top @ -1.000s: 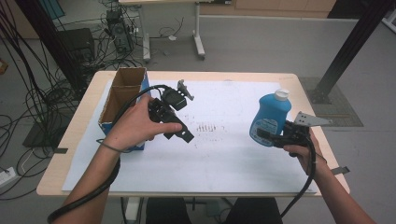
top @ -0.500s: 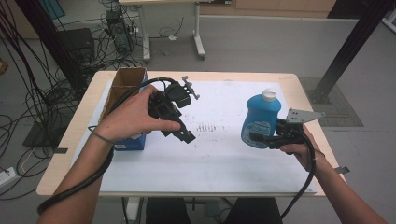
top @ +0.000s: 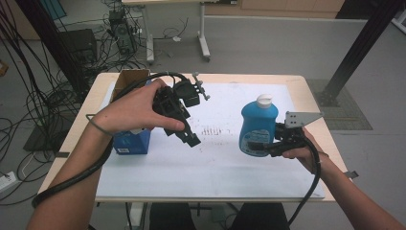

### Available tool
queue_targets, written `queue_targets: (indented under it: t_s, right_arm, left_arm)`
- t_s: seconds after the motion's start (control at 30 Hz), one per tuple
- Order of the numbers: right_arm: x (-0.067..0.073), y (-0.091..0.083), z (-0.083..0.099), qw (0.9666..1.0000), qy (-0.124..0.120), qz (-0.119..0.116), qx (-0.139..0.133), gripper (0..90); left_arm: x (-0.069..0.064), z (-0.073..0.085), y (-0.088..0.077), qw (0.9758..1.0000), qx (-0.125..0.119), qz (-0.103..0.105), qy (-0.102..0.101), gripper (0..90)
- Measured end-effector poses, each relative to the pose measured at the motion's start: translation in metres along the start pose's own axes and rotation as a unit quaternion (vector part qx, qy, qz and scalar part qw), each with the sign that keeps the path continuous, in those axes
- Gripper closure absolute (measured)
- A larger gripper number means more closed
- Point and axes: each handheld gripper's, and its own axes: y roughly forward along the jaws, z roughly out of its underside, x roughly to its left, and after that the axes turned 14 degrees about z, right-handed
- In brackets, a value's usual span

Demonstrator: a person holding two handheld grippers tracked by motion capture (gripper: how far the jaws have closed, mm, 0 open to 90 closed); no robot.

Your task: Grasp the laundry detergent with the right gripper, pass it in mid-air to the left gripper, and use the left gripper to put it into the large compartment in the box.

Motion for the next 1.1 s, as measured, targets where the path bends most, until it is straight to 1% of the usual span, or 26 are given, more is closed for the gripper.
queue_targets:
  t_s: [0.13, 0.17, 0.27, 0.3, 0.43, 0.47, 0.53, 0.63, 0.73, 0.83, 0.9, 0.93, 0.97, 1.1]
  right_arm:
    - [0.005, 0.005, -0.005, 0.9999, -0.002, -0.014, -0.002, 40.9]
    - [0.006, 0.006, -0.006, 0.9999, -0.003, -0.017, -0.003, 40.9]
    - [0.008, 0.008, -0.009, 0.9997, -0.007, -0.023, -0.004, 40.9]
    - [0.009, 0.010, -0.011, 0.9996, -0.009, -0.028, -0.004, 40.9]
    - [0.011, 0.013, -0.015, 0.9993, -0.012, -0.036, -0.005, 40.9]
    - [0.013, 0.015, -0.016, 0.9991, -0.014, -0.041, -0.004, 40.9]
    - [0.013, 0.016, -0.017, 0.9989, -0.016, -0.043, -0.003, 40.9]
    - [0.016, 0.021, -0.020, 0.9985, -0.019, -0.051, -0.003, 40.9]
    - [0.018, 0.024, -0.021, 0.9983, -0.019, -0.056, -0.002, 40.9]
    - [0.021, 0.028, -0.022, 0.9977, -0.022, -0.065, -0.003, 40.9]
    - [0.022, 0.030, -0.023, 0.9975, -0.024, -0.067, -0.004, 40.9]
    - [0.024, 0.032, -0.024, 0.9970, -0.027, -0.073, -0.004, 40.9]
    - [0.024, 0.032, -0.024, 0.9970, -0.027, -0.073, -0.004, 40.9]
    - [0.027, 0.036, -0.028, 0.9963, -0.030, -0.080, -0.005, 40.9]
  left_arm:
    - [-0.002, -0.003, -0.002, 0.9999, 0.009, 0.001, 0.006, 12.3]
    - [-0.003, -0.006, -0.003, 0.9998, 0.016, 0.004, 0.011, 12.3]
    - [-0.005, -0.008, -0.003, 0.9997, 0.020, 0.005, 0.014, 12.4]
    - [-0.006, -0.011, -0.004, 0.9996, 0.025, 0.001, 0.017, 12.4]
    - [-0.008, -0.015, -0.007, 0.9993, 0.026, 0.002, 0.025, 12.4]
    - [-0.010, -0.018, -0.009, 0.9991, 0.029, 0.002, 0.030, 12.4]
    - [-0.011, -0.019, -0.010, 0.9990, 0.031, 0.003, 0.031, 12.3]
    - [-0.013, -0.025, -0.011, 0.9985, 0.036, 0.003, 0.040, 12.4]
    - [-0.014, -0.027, -0.010, 0.9984, 0.037, 0.003, 0.042, 12.3]
    - [-0.015, -0.030, -0.010, 0.9982, 0.038, 0.003, 0.045, 12.4]
    - [-0.016, -0.033, -0.011, 0.9979, 0.041, 0.003, 0.049, 12.4]
    - [-0.018, -0.036, -0.011, 0.9978, 0.042, 0.002, 0.051, 12.4]
    - [-0.018, -0.036, -0.011, 0.9978, 0.042, 0.002, 0.051, 12.4]
    - [-0.020, -0.041, -0.011, 0.9974, 0.041, 0.002, 0.059, 12.4]
